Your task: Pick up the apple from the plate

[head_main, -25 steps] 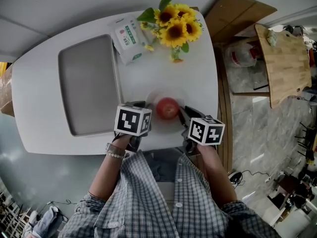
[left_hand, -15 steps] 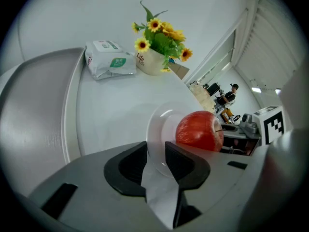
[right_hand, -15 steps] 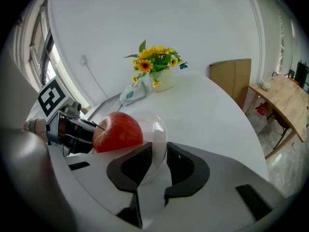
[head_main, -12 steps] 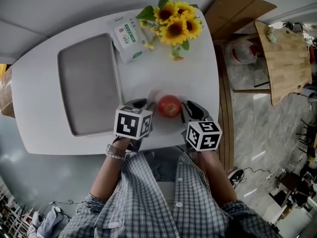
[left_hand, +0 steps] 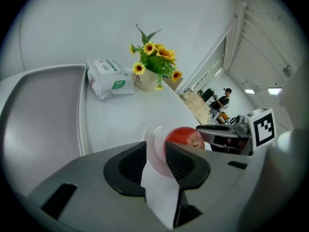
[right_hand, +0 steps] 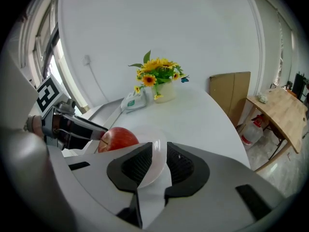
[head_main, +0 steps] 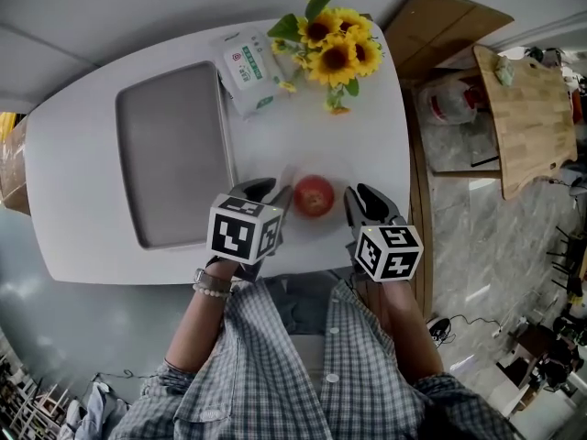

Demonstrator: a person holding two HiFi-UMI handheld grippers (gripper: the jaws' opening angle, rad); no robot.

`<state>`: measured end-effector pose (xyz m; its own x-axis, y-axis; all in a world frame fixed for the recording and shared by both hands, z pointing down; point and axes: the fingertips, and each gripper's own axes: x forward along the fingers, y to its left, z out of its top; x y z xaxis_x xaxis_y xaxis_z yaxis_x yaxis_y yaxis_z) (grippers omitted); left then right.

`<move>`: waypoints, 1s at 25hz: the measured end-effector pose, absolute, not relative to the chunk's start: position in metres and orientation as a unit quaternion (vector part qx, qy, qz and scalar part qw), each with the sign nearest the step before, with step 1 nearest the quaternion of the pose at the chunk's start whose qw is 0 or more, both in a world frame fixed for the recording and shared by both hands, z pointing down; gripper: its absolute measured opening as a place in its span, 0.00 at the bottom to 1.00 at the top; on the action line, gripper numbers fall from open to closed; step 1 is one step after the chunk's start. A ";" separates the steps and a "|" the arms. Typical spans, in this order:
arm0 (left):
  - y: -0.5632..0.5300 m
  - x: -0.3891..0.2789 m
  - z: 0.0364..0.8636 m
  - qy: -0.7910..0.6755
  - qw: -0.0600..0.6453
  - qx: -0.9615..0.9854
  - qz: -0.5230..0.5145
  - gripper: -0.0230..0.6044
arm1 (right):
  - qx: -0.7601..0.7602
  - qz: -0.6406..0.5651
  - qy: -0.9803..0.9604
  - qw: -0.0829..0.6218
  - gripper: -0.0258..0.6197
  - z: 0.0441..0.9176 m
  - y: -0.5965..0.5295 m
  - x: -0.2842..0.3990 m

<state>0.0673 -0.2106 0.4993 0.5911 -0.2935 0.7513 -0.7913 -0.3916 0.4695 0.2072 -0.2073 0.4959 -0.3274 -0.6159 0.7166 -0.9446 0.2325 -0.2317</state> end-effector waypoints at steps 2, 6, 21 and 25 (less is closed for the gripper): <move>-0.211 0.062 0.491 -0.350 0.420 0.788 0.283 0.21 | 0.523 0.323 -0.749 0.248 0.16 0.489 -0.206 0.204; -0.214 0.046 0.476 -0.367 0.401 0.796 0.266 0.21 | 0.521 0.302 -0.760 0.244 0.16 0.471 -0.208 0.195; -0.215 -0.013 0.418 -0.414 0.317 0.829 0.204 0.12 | 0.519 0.185 -0.802 0.231 0.14 0.402 -0.213 0.148; -0.218 -0.032 0.391 -0.431 0.277 0.841 0.174 0.07 | 0.513 0.126 -0.821 0.215 0.10 0.369 -0.215 0.130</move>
